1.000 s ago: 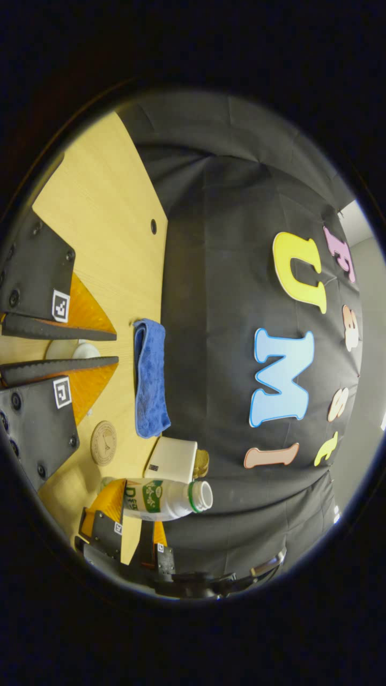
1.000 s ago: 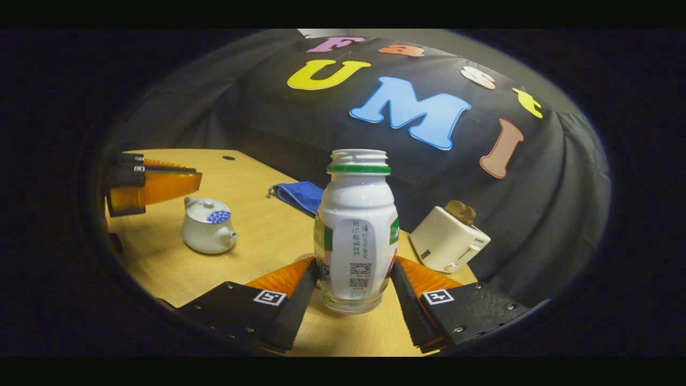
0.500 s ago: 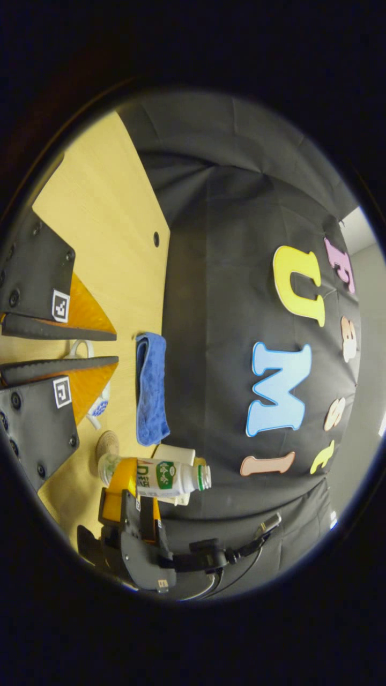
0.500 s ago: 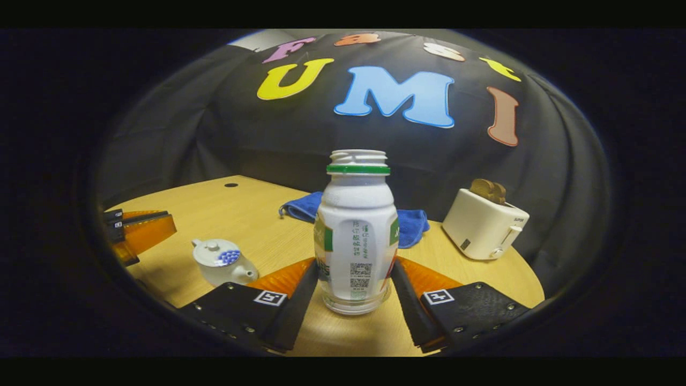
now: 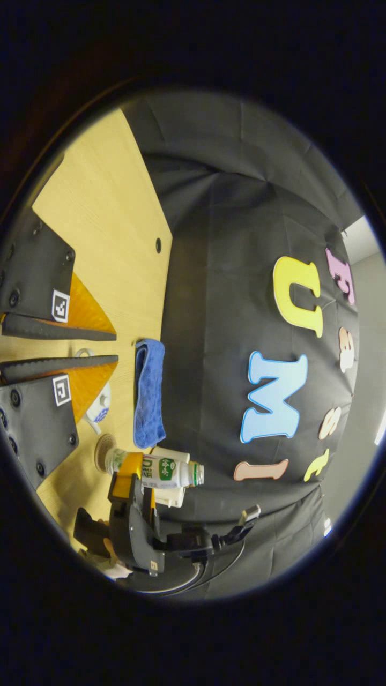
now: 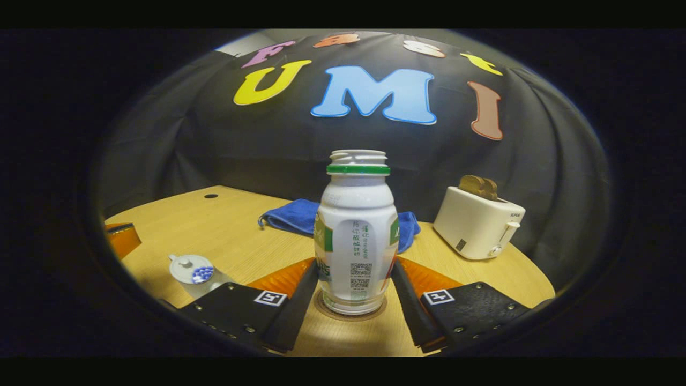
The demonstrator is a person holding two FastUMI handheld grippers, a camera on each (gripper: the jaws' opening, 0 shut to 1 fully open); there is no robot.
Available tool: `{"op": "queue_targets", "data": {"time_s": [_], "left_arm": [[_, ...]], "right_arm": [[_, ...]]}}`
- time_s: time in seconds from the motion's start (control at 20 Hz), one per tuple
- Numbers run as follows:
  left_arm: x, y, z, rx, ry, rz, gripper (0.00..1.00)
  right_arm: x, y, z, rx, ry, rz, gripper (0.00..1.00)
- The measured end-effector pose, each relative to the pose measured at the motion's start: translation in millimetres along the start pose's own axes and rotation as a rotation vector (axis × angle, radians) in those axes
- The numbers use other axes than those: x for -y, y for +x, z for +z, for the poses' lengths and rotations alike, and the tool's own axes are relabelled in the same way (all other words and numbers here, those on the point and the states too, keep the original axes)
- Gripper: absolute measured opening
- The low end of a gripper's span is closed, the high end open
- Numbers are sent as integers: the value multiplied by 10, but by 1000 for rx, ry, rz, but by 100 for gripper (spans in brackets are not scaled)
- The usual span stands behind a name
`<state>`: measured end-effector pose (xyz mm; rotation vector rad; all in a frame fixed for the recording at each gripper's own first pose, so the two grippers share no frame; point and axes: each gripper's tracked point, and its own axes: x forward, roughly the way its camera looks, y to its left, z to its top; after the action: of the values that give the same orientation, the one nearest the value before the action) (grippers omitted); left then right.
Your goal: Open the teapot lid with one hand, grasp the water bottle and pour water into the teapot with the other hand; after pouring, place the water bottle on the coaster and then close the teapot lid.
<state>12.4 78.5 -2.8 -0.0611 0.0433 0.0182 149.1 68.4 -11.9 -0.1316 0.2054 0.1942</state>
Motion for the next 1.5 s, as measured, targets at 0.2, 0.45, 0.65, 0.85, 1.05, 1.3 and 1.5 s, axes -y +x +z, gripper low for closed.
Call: {"op": "queue_targets", "data": {"time_s": [0.2, 0.45, 0.65, 0.85, 1.05, 1.3, 1.5], "left_arm": [[3, 7, -35, -6, -6, -3, 29], [-3, 4, -115, -22, -11, -5, 29], [28, 10, -123, -25, -19, -9, 29], [81, -2, -91, -20, -8, -15, 29], [146, -11, -68, -14, -6, -23, 29], [297, -167, 17, 30, 13, -37, 22], [677, -480, 166, 106, 19, -91, 29]], "right_arm": [[40, 101, -74, 1, 77, -7, 78], [114, 119, -81, 12, 139, -13, 78], [112, 110, -81, 12, 128, -7, 79], [91, 84, -93, 13, 109, 4, 88], [165, -19, -46, 42, 122, -16, 95], [291, -360, -15, 87, 157, -47, 95], [273, -978, -6, 147, 175, -58, 96]]}}
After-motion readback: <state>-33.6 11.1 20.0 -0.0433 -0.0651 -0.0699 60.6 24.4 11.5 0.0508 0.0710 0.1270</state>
